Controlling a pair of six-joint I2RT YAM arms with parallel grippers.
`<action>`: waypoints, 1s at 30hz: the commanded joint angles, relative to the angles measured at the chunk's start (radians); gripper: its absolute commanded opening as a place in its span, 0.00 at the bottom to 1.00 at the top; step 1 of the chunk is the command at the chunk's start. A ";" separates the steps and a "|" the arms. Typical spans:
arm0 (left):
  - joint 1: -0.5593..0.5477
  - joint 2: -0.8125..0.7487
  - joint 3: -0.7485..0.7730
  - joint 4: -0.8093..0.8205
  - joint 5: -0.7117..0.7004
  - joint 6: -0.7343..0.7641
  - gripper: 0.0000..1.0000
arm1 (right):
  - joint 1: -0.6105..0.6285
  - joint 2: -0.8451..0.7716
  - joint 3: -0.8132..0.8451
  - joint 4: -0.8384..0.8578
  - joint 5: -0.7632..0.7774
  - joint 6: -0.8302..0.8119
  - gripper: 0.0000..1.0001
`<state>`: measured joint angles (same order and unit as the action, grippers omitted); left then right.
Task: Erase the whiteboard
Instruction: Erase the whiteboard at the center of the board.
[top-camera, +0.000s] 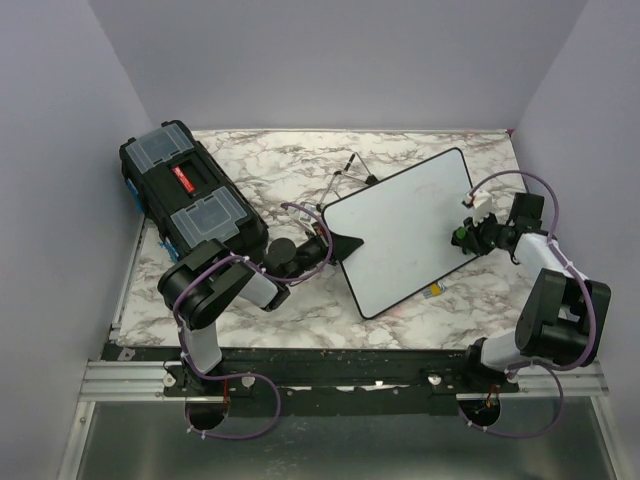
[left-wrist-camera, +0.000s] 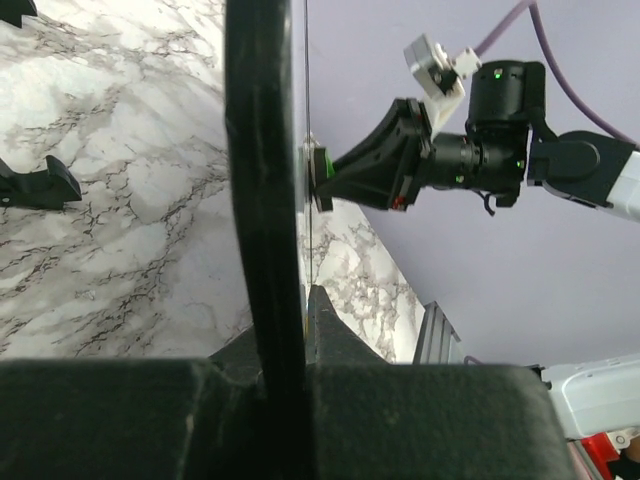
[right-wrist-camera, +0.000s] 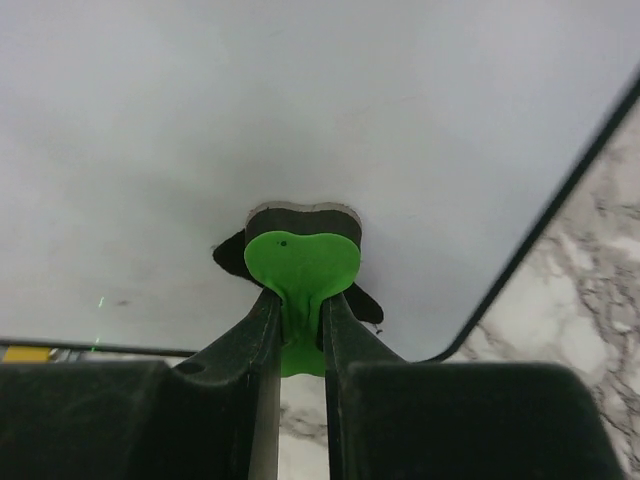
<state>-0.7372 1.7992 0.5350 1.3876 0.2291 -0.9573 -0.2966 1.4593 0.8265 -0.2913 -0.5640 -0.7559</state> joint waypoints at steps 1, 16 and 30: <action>-0.008 -0.058 0.020 0.205 0.059 -0.001 0.00 | 0.033 -0.027 -0.094 -0.226 -0.165 -0.202 0.01; -0.008 -0.067 0.012 0.205 0.054 0.006 0.00 | -0.143 0.055 0.013 0.093 0.017 0.175 0.01; -0.008 -0.054 0.027 0.205 0.060 -0.007 0.00 | -0.077 -0.002 -0.029 -0.133 -0.207 -0.008 0.01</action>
<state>-0.7353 1.7935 0.5327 1.3899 0.2443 -0.9504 -0.4366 1.5177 0.8314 -0.2817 -0.6529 -0.6689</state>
